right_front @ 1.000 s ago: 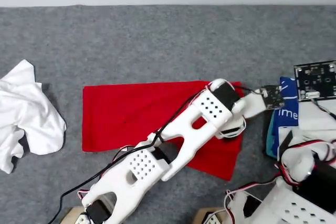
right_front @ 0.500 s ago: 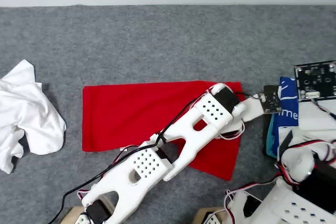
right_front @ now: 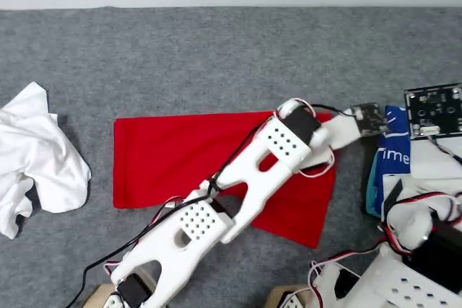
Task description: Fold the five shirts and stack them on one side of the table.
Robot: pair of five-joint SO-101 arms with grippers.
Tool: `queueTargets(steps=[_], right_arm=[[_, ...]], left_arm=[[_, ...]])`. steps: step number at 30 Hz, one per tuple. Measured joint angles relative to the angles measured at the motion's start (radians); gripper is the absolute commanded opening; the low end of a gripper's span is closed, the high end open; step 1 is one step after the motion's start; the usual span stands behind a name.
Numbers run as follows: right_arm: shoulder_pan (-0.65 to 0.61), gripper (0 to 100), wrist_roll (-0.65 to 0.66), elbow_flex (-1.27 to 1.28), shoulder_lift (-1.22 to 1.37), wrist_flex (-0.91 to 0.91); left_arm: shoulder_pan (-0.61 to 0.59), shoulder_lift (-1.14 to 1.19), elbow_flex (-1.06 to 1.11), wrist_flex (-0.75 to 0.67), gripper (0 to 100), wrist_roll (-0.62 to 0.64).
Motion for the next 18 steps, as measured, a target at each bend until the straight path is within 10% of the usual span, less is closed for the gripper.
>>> queueTargets(steps=[18], right_arm=[[0.0, 1.0, 0.0, 0.0, 0.0, 0.0]], left_arm=[[0.02, 0.092, -0.025, 0.002, 13, 0.002]])
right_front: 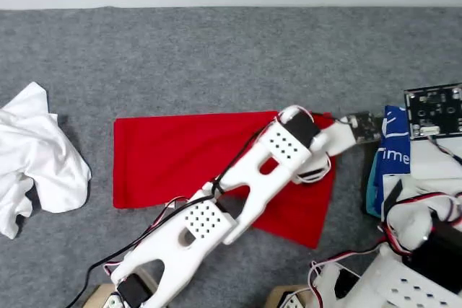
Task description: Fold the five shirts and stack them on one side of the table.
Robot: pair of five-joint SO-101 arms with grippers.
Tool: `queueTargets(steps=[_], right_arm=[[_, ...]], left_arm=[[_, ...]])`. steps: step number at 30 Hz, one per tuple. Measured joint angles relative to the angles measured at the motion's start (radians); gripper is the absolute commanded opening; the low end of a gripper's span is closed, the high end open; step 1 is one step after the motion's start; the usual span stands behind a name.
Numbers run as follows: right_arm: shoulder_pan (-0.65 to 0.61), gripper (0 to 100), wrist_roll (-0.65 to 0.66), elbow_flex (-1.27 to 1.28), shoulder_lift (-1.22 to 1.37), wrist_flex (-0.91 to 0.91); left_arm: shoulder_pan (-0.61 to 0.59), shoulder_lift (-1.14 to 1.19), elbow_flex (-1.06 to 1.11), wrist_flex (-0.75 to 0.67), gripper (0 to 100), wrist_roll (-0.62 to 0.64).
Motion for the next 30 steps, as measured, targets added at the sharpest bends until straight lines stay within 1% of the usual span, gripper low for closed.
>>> queueTargets(steps=[4, 6, 14, 25, 27, 30], right_arm=[[0.0, 1.0, 0.0, 0.0, 0.002, 0.0], [0.0, 1.0, 0.0, 0.0, 0.0, 0.0], [0.0, 1.0, 0.0, 0.0, -0.002, 0.0], [0.0, 1.0, 0.0, 0.0, 0.0, 0.0], [0.0, 1.0, 0.0, 0.0, 0.002, 0.0], [0.0, 1.0, 0.0, 0.0, 0.002, 0.0]], left_arm=[[0.0, 0.014, -0.023, 0.002, 3, 0.0], [0.0, 0.015, -0.028, 0.002, 0, -0.002], [-0.003, 0.015, -0.048, 0.003, 1, -0.002], [-0.091, 0.015, -0.077, 0.005, 1, -0.002], [-0.091, 0.015, -0.077, 0.006, 4, -0.002], [-0.078, 0.015, -0.077, 0.006, 11, 0.0]])
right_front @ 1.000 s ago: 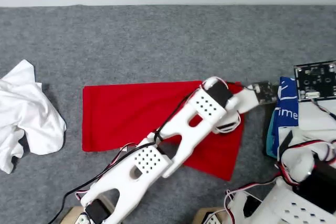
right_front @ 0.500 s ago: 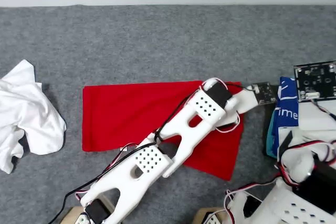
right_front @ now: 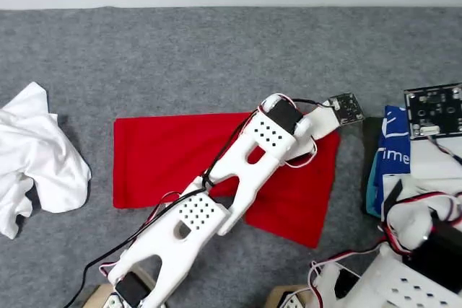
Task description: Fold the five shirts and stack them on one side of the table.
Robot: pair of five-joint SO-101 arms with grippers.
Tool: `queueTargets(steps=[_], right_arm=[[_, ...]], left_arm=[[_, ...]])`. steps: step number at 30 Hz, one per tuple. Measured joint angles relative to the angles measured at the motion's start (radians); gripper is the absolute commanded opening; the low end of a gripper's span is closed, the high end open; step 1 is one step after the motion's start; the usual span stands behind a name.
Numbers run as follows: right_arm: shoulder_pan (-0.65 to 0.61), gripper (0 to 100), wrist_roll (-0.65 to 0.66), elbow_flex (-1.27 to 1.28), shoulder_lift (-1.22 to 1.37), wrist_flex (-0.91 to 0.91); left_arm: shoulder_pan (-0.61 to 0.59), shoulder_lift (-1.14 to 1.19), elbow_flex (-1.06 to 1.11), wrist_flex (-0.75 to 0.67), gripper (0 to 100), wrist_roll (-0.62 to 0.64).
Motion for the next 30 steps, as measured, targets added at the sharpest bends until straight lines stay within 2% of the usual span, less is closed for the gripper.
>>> queueTargets(steps=[3, 7, 14, 18, 24, 30], right_arm=[[0.0, 1.0, 0.0, 0.0, 0.0, 0.0], [0.0, 1.0, 0.0, 0.0, 0.0, 0.0], [0.0, 1.0, 0.0, 0.0, 0.0, 0.0], [0.0, 1.0, 0.0, 0.0, 0.0, 0.0], [0.0, 1.0, 0.0, 0.0, 0.0, 0.0], [0.0, 1.0, 0.0, 0.0, 0.0, 0.0]], left_arm=[[0.034, -0.015, 0.02, 0.0, 15, 0.0], [0.066, -0.118, 0.132, 0.0, 16, 0.0], [0.123, -0.344, 0.486, 0.0, 16, 0.003], [0.117, -0.399, 0.654, -0.018, 16, 0.003], [0.034, -0.4, 0.69, -0.149, 16, 0.003], [-0.014, -0.365, 0.69, -0.209, 16, 0.003]])
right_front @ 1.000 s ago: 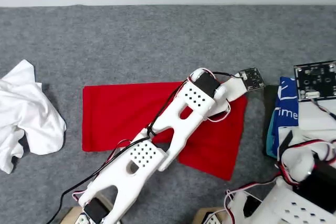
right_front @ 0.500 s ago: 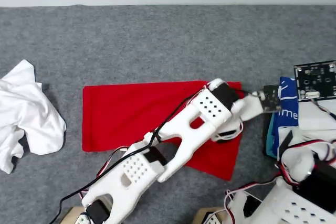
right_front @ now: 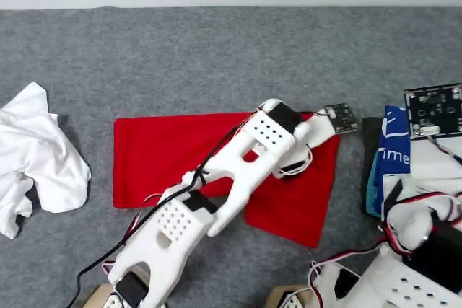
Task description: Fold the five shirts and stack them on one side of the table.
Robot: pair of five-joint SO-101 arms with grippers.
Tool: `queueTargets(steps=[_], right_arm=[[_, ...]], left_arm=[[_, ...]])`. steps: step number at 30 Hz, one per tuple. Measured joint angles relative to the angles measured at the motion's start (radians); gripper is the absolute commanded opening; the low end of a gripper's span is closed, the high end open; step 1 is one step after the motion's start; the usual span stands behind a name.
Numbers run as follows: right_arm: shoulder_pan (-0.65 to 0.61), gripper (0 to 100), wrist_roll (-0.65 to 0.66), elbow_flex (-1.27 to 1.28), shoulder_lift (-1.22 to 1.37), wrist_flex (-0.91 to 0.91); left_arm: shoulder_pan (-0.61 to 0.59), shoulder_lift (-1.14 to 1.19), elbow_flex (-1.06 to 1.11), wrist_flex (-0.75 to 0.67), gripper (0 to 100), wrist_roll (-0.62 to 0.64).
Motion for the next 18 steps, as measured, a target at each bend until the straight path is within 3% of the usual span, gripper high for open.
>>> queueTargets(steps=[12, 18], right_arm=[[0.0, 1.0, 0.0, 0.0, 0.0, 0.0], [0.0, 1.0, 0.0, 0.0, 0.0, 0.0]], left_arm=[[-0.118, 0.029, -0.137, -0.015, 16, 0.0], [-0.109, 0.029, -0.249, 0.072, 16, -0.002]])
